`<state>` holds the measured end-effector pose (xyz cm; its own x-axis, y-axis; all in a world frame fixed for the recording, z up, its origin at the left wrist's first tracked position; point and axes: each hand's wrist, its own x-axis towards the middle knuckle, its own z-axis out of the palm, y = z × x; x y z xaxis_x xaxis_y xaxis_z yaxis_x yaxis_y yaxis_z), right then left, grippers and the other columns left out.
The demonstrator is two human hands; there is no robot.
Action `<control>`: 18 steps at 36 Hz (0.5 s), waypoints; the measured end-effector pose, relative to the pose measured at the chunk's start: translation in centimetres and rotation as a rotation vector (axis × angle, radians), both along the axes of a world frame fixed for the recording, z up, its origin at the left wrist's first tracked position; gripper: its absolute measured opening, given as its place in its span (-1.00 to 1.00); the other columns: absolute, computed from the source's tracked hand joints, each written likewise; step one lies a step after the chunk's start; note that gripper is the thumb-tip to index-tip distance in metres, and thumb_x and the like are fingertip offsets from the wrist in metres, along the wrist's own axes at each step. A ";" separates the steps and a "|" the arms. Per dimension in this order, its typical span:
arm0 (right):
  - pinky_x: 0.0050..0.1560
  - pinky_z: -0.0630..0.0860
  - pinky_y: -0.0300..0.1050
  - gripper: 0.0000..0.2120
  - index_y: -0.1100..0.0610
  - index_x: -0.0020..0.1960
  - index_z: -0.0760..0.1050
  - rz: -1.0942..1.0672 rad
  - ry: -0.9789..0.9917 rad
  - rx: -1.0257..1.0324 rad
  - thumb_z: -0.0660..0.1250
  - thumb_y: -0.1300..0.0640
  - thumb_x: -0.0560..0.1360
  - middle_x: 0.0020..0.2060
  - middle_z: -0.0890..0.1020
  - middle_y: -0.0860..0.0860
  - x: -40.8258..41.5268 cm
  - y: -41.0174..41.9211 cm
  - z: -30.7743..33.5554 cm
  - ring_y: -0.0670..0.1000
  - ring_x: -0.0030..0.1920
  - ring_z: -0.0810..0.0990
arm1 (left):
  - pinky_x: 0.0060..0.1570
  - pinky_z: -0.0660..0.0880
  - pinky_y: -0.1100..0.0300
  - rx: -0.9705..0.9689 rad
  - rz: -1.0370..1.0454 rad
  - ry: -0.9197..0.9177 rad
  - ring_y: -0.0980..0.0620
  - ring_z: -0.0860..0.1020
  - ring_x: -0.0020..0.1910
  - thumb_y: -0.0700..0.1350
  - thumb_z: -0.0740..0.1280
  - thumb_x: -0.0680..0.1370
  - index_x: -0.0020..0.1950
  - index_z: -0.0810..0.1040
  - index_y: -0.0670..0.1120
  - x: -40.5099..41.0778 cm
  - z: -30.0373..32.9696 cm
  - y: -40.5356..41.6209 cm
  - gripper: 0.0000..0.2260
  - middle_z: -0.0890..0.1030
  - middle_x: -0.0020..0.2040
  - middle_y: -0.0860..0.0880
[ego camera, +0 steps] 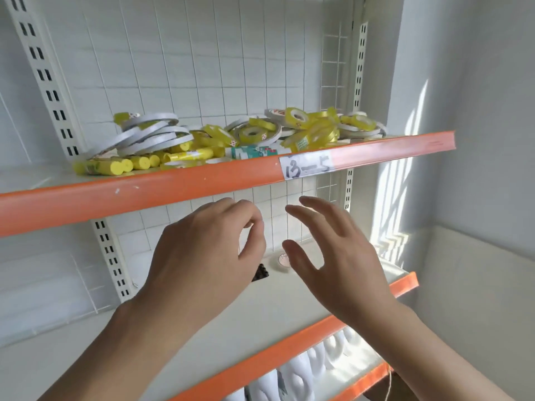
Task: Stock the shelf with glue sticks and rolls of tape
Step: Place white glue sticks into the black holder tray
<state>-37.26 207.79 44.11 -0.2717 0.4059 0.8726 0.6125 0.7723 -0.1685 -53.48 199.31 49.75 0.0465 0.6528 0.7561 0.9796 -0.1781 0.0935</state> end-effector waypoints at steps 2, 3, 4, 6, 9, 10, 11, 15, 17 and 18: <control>0.20 0.38 -0.19 -0.60 0.04 0.32 0.48 -0.001 0.008 0.032 0.24 -0.09 0.53 0.27 0.51 0.01 0.4 0.1 1.4 0.04 0.26 0.49 | -0.38 0.49 0.11 0.043 -0.007 0.005 0.11 0.51 -0.28 0.02 0.20 0.49 -0.17 0.51 0.09 0.1 1.3 -0.2 -0.88 0.56 -0.26 0.14; 0.21 0.37 -0.20 -0.59 0.04 0.32 0.48 0.000 0.012 0.047 0.24 -0.09 0.53 0.28 0.51 0.00 0.5 0.4 2.2 0.03 0.27 0.48 | -0.39 0.48 0.13 0.063 -0.008 0.008 0.13 0.48 -0.31 0.02 0.20 0.49 -0.17 0.51 0.09 0.1 2.0 -0.2 -0.88 0.55 -0.26 0.14; 0.21 0.36 -0.20 -0.58 0.03 0.33 0.47 0.002 0.014 0.061 0.23 -0.10 0.54 0.28 0.50 0.00 0.5 0.7 3.0 0.02 0.28 0.47 | -0.40 0.46 0.15 0.082 -0.005 0.014 0.15 0.45 -0.34 0.03 0.20 0.49 -0.17 0.51 0.09 0.2 2.8 -0.2 -0.88 0.55 -0.26 0.15; 0.17 0.38 -0.22 -0.58 0.01 0.35 0.45 0.004 0.013 0.085 0.22 -0.11 0.54 0.29 0.49 -0.01 0.5 1.5 4.6 0.00 0.29 0.45 | -0.36 0.47 0.14 0.113 0.009 0.029 0.14 0.47 -0.31 0.04 0.18 0.48 -0.17 0.52 0.09 0.3 4.3 0.2 -0.86 0.54 -0.25 0.15; 0.18 0.43 -0.14 -0.57 0.02 0.37 0.43 0.044 0.017 0.108 0.20 -0.11 0.55 0.29 0.48 0.00 0.2 3.4 6.8 0.02 0.28 0.46 | -0.26 0.51 0.05 0.175 0.045 0.048 0.03 0.53 -0.20 0.02 0.18 0.49 -0.13 0.54 0.06 0.4 6.5 1.4 -0.85 0.56 -0.21 0.12; 0.20 0.44 -0.10 -0.56 0.03 0.37 0.43 0.061 0.017 0.112 0.20 -0.11 0.55 0.30 0.48 0.01 0.1 4.1 7.5 0.04 0.28 0.46 | -0.24 0.51 0.05 0.194 0.061 0.057 0.02 0.54 -0.17 0.01 0.19 0.50 -0.11 0.54 0.04 0.4 7.1 1.8 -0.85 0.56 -0.19 0.11; 0.21 0.46 -0.06 -0.56 0.03 0.37 0.43 0.072 0.014 0.112 0.20 -0.11 0.54 0.30 0.48 0.02 0.0 4.8 8.1 0.06 0.29 0.47 | -0.22 0.48 0.07 0.202 0.080 0.069 0.01 0.53 -0.14 0.00 0.19 0.51 -0.09 0.55 0.03 0.5 7.7 2.4 -0.85 0.56 -0.17 0.11; 0.18 0.46 -0.05 -0.53 0.02 0.38 0.42 0.084 -0.032 0.108 0.15 -0.15 0.54 0.31 0.48 0.02 0.0 7.7 10.0 0.08 0.30 0.47 | -0.18 0.31 0.15 0.092 0.187 0.119 0.05 0.45 0.02 0.01 0.21 0.57 0.04 0.52 0.04 0.8 9.3 4.9 -0.86 0.51 -0.06 0.10; 0.19 0.44 -0.07 -0.51 -0.01 0.38 0.41 0.081 -0.073 0.080 0.11 -0.19 0.54 0.32 0.47 0.00 0.1 8.9 10.6 0.06 0.32 0.44 | -0.14 0.32 0.15 0.005 0.222 0.135 0.07 0.42 0.08 0.02 0.18 0.59 0.09 0.50 0.06 0.9 9.9 6.2 -0.84 0.50 0.00 0.10; 0.22 0.41 -0.07 -0.51 -0.01 0.39 0.40 0.082 -0.095 0.065 0.12 -0.19 0.54 0.33 0.47 -0.01 0.1 9.5 10.9 0.05 0.33 0.43 | -0.12 0.34 0.15 -0.030 0.236 0.149 0.07 0.42 0.10 0.03 0.17 0.59 0.11 0.49 0.07 0.8 10.2 6.9 -0.83 0.50 0.03 0.10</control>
